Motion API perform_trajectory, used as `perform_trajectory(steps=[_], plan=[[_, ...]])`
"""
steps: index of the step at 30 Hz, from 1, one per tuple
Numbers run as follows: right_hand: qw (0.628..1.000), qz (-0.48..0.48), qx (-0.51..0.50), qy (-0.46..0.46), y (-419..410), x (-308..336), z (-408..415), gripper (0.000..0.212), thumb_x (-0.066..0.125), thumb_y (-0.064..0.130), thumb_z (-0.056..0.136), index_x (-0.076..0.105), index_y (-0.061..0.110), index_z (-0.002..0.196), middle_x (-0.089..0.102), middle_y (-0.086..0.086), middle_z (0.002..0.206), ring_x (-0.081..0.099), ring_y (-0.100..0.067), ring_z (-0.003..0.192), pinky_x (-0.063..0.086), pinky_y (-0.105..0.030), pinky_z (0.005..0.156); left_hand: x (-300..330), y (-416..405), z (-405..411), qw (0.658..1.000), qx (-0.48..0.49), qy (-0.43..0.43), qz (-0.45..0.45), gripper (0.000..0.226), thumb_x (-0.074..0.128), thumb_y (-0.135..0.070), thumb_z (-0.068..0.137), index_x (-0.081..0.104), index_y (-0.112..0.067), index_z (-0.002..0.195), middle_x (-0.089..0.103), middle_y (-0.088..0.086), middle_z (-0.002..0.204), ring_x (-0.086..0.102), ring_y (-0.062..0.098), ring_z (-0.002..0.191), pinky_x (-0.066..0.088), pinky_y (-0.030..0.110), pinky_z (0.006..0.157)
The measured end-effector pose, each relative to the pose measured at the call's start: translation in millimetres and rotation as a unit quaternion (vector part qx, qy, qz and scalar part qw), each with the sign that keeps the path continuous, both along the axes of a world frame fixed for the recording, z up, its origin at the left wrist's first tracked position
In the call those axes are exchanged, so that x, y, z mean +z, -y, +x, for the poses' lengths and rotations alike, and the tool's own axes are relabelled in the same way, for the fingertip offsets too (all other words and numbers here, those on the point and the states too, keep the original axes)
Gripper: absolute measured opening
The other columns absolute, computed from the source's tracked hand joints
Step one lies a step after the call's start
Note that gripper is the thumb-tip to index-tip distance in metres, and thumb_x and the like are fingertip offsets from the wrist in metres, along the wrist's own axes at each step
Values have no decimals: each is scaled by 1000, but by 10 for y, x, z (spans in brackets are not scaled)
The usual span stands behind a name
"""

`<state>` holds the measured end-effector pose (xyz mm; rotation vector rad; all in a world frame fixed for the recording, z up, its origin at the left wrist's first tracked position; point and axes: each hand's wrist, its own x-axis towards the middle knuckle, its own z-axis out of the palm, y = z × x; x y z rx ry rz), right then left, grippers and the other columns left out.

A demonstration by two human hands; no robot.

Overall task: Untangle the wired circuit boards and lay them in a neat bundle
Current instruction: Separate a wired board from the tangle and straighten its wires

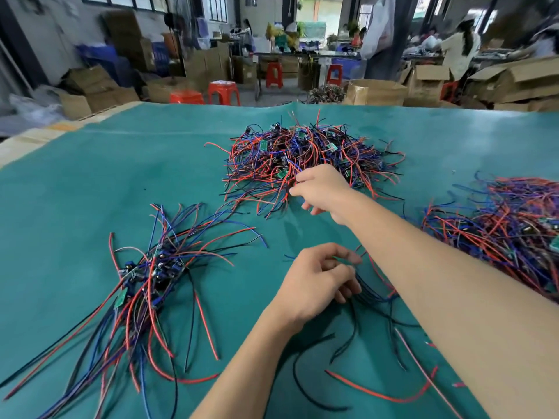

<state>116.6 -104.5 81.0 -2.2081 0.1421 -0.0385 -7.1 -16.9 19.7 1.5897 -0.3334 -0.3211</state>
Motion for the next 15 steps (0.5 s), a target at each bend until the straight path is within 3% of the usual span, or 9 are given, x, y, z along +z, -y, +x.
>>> perform_trajectory(steps=[5, 7, 9, 12, 15], plan=[[993, 113, -28, 37, 196, 62, -219, 13, 72, 15, 88, 78, 10, 98, 74, -10, 85, 62, -14, 52, 43, -21, 43, -21, -5, 64, 994, 61, -42, -80, 21, 52, 8, 91, 67, -5, 99, 69, 10, 73, 57, 13, 59, 48, 19, 56], [987, 151, -17, 42, 305, 108, -409, 12, 74, 19, 86, 79, 10, 94, 76, -16, 92, 58, -12, 48, 43, -23, 44, -23, -16, 95, 986, 91, -65, -122, 21, 49, 7, 92, 65, -3, 99, 70, 11, 76, 58, 15, 61, 49, 20, 56], [983, 177, 4, 54, 416, 111, -697, 21, 76, 28, 79, 80, 11, 91, 75, -18, 83, 56, -13, 47, 41, -23, 44, -9, -6, 112, 971, 114, -96, -187, 18, 46, 0, 98, 63, -3, 102, 70, 17, 82, 63, 19, 64, 51, 22, 56], [987, 138, 27, 79, 529, 23, -1211, 25, 70, 40, 72, 82, 21, 81, 60, -8, 51, 51, -12, 46, 38, -17, 44, 9, -22, 136, 946, 137, -131, -264, 23, 43, -20, 104, 60, -4, 109, 73, 19, 94, 70, 23, 73, 55, 27, 61], [990, 95, 67, 73, 564, -120, -1571, 20, 68, 39, 72, 82, 24, 72, 53, -1, 43, 45, -7, 41, 33, -15, 44, 0, -19, 152, 942, 139, -140, -270, 35, 40, -34, 106, 58, -5, 112, 75, 14, 96, 71, 21, 74, 57, 30, 63]])
